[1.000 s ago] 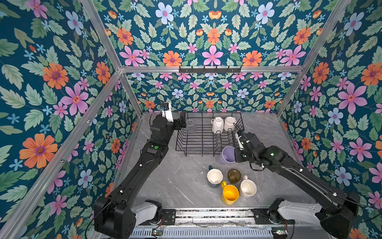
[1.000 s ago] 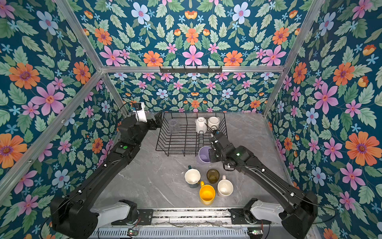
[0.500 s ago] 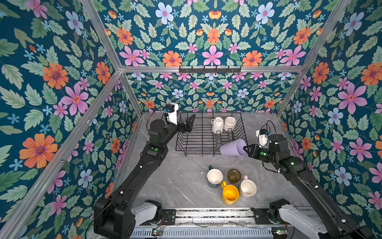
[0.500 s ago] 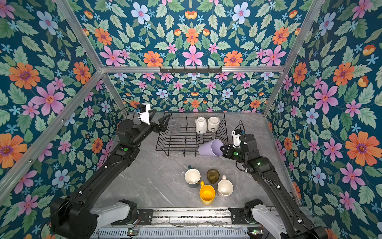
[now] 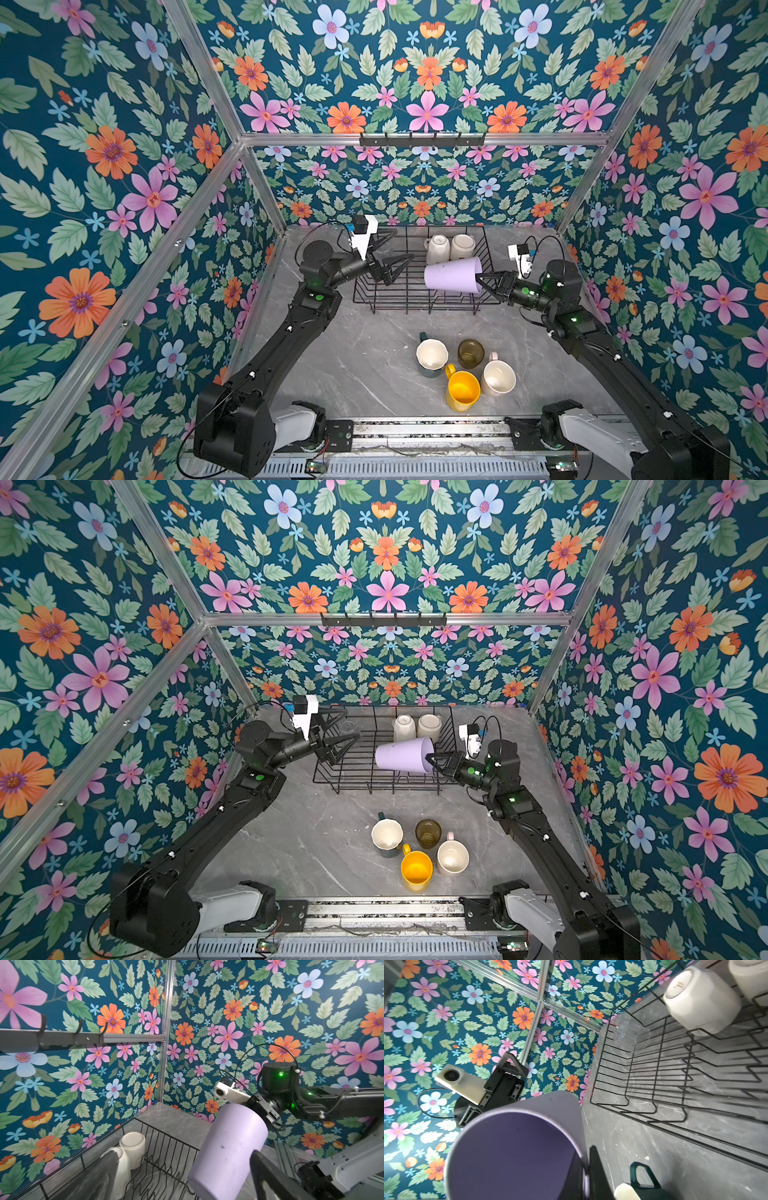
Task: Load cups into a dish rack
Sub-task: Place the cup upside down at the dish rack.
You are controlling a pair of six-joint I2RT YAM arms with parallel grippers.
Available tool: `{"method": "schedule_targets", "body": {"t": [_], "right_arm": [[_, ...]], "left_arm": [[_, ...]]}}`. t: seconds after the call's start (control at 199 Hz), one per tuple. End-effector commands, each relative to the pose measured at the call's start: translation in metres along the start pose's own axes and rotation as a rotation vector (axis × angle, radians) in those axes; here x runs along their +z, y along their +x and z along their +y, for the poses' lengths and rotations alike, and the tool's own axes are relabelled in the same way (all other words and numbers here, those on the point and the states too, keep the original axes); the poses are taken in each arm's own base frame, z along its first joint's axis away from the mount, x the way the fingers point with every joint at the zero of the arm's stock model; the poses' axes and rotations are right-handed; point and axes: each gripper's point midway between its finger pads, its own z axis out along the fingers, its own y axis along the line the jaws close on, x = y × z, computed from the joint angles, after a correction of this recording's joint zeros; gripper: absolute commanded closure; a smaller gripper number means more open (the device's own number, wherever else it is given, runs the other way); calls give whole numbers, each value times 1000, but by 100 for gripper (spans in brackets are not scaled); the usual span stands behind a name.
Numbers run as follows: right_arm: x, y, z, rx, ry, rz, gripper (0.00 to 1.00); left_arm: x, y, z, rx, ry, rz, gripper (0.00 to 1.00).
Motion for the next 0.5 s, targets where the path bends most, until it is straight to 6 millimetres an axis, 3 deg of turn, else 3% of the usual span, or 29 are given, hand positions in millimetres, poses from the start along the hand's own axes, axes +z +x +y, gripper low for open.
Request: {"method": "schedule_targets", "body": {"t": [0.0, 0.498], "right_arm": [[0, -9, 34, -47, -130, 3, 100], [20, -16, 61, -84, -229, 52, 100]], "left_arm": [[0, -5, -22, 16, 128, -5, 0], [-4, -7, -48, -7, 293, -14, 0]]}}
